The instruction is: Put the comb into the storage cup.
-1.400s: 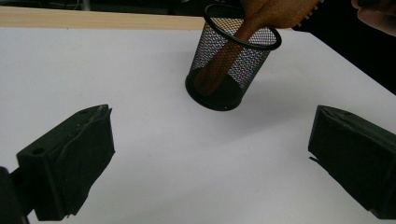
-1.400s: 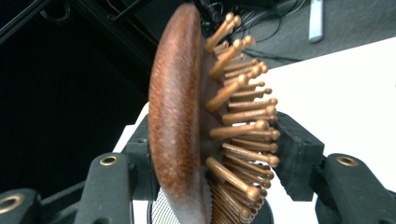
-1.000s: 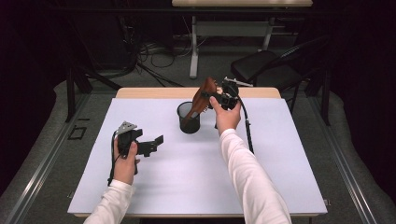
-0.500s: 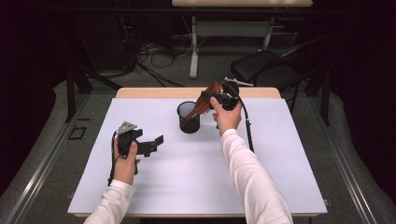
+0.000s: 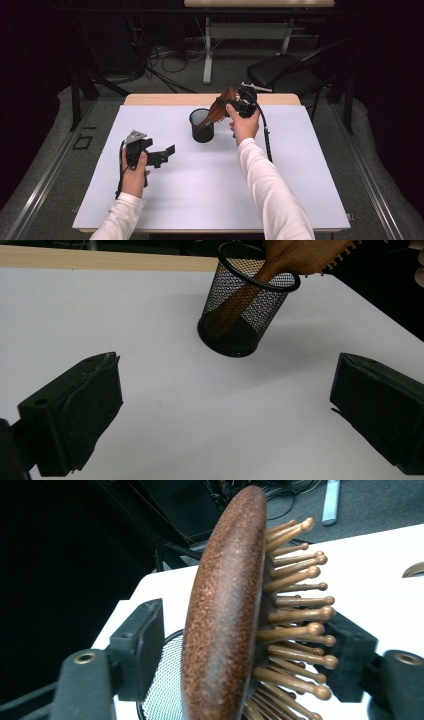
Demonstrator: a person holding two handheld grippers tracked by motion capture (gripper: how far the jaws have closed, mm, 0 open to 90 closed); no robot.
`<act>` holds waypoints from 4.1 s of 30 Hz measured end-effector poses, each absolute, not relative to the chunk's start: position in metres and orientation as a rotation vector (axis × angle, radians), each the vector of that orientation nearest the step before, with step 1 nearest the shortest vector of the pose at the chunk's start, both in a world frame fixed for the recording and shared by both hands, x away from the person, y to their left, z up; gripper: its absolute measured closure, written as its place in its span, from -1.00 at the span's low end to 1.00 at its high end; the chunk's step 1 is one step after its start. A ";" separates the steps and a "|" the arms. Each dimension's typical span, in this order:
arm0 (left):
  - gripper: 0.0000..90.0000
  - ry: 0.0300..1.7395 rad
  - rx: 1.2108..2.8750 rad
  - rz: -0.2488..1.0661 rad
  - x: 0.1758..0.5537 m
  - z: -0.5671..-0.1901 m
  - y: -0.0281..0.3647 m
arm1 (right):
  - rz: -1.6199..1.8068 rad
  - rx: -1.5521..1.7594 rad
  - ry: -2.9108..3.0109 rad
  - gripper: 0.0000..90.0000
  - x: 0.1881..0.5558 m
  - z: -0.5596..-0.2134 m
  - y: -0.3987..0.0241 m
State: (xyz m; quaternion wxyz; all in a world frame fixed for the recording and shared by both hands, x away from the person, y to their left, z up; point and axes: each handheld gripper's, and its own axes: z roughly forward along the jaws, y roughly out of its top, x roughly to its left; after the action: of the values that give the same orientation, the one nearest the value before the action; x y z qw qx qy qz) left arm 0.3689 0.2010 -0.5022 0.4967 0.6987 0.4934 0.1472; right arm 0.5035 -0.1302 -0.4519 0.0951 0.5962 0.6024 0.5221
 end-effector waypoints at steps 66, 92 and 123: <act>-0.99 1.183 1.668 0.334 0.367 -0.496 0.206 | 1.188 1.396 2.015 -1.00 0.443 -0.405 -0.137; -0.99 1.142 1.696 0.341 0.361 -0.488 0.205 | 1.278 1.390 2.021 -1.00 0.390 -0.412 -0.178; -0.99 1.132 1.690 0.354 0.360 -0.485 0.207 | 1.342 1.340 1.985 -1.00 0.310 -0.480 -0.217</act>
State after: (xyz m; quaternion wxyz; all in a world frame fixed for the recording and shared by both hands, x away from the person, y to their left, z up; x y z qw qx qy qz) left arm 0.3602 0.2067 -0.4846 0.5128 0.7028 0.4706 0.1471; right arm 0.3099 -0.2172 -0.4797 0.1968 0.4784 0.7090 0.4793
